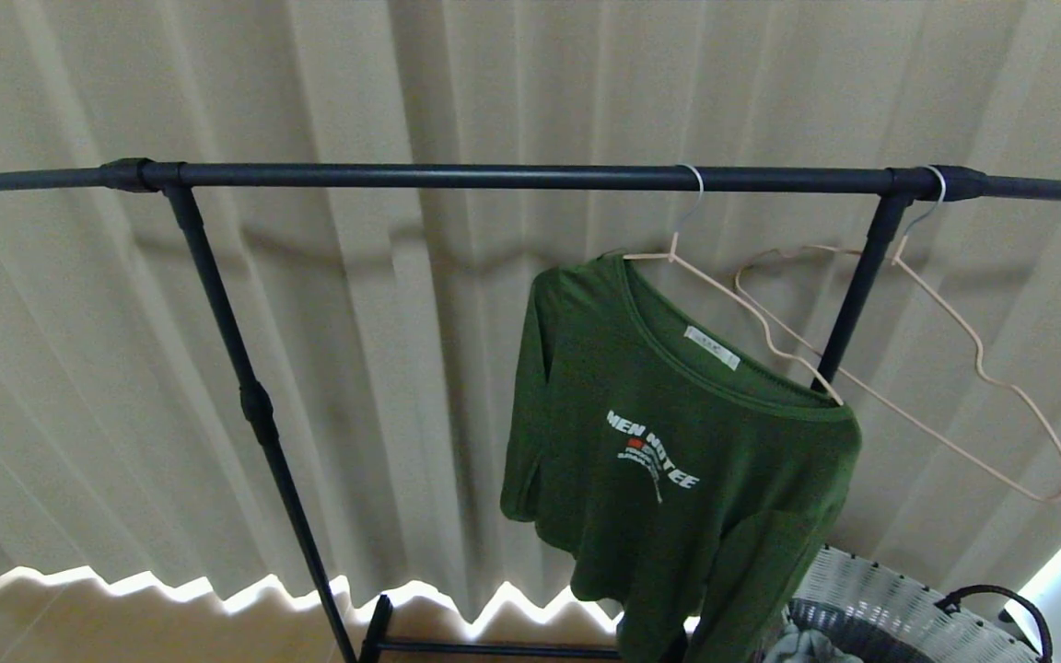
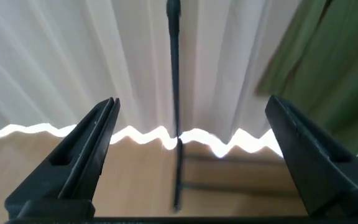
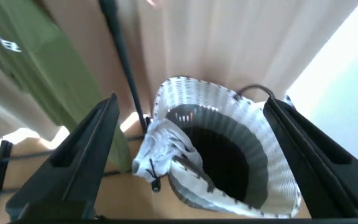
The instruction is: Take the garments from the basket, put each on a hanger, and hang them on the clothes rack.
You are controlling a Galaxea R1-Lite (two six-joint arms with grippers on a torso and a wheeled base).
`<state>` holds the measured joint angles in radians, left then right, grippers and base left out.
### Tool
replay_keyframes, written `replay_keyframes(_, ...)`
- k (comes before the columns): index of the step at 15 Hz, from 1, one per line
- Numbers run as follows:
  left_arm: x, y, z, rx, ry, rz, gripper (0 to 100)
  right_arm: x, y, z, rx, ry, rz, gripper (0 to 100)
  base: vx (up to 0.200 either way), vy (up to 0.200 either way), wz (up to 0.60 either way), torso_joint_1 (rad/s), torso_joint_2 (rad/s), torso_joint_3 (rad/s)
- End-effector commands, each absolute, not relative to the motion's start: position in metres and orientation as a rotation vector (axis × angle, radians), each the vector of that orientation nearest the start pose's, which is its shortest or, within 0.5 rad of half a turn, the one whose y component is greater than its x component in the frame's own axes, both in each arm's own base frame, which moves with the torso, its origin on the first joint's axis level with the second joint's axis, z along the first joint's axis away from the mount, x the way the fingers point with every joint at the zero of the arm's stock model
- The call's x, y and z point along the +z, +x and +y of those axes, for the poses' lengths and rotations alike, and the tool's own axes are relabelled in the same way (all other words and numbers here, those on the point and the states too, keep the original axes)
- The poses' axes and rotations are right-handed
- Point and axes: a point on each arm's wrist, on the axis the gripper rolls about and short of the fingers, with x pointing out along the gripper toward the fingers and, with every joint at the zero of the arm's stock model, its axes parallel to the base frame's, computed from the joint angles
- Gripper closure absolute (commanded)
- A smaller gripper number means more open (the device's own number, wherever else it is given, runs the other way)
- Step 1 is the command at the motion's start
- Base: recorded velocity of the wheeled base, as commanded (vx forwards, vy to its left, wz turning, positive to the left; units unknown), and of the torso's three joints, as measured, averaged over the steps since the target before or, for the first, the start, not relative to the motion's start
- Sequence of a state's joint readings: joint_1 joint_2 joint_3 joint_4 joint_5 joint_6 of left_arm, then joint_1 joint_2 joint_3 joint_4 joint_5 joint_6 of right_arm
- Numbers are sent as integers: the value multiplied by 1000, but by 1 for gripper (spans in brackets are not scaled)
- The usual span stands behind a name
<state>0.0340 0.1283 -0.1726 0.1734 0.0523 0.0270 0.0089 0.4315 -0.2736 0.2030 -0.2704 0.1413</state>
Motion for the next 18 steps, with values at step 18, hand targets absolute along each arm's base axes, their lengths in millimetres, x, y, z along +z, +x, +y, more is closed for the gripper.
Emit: replay_keyframes(18, 76, -23, -2, -89, 54, -5, 0, 76, -23, -5, -233, 59, -5, 0, 0, 0, 0, 0, 0, 0)
